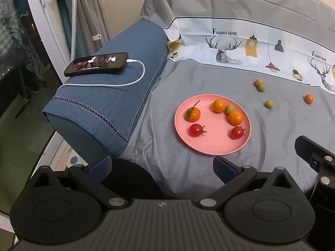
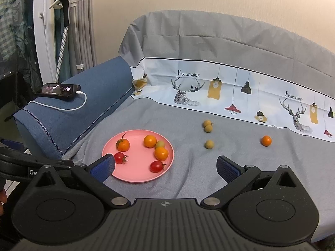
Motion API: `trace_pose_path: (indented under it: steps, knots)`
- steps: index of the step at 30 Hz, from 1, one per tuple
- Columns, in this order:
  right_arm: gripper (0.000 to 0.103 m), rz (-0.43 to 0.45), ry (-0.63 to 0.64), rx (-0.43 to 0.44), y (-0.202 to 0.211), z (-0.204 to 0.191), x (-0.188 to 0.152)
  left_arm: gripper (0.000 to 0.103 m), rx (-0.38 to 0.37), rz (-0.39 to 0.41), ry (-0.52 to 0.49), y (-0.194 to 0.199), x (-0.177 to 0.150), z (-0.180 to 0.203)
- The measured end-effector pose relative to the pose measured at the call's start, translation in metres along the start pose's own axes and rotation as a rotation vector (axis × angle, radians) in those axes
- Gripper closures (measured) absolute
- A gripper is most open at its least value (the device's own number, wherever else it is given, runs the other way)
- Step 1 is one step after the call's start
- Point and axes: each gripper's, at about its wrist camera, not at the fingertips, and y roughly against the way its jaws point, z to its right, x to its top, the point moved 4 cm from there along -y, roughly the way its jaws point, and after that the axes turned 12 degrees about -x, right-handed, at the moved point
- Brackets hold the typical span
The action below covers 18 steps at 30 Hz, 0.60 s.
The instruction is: Organize fruits
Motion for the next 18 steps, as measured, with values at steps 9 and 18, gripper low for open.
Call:
trace_pose_path:
  steps: [9, 18]
  knots:
    - [0.001, -0.006, -0.002, 0.001, -0.0005, 0.0003, 0.0003, 0.000, 0.001, -0.012, 0.000, -0.0022, 0.0000, -0.0008]
    - [0.001, -0.026, -0.009, 0.008, -0.0072, 0.0001, -0.0016, 0.000, 0.006, -0.028, -0.003, -0.0074, -0.0012, -0.0006]
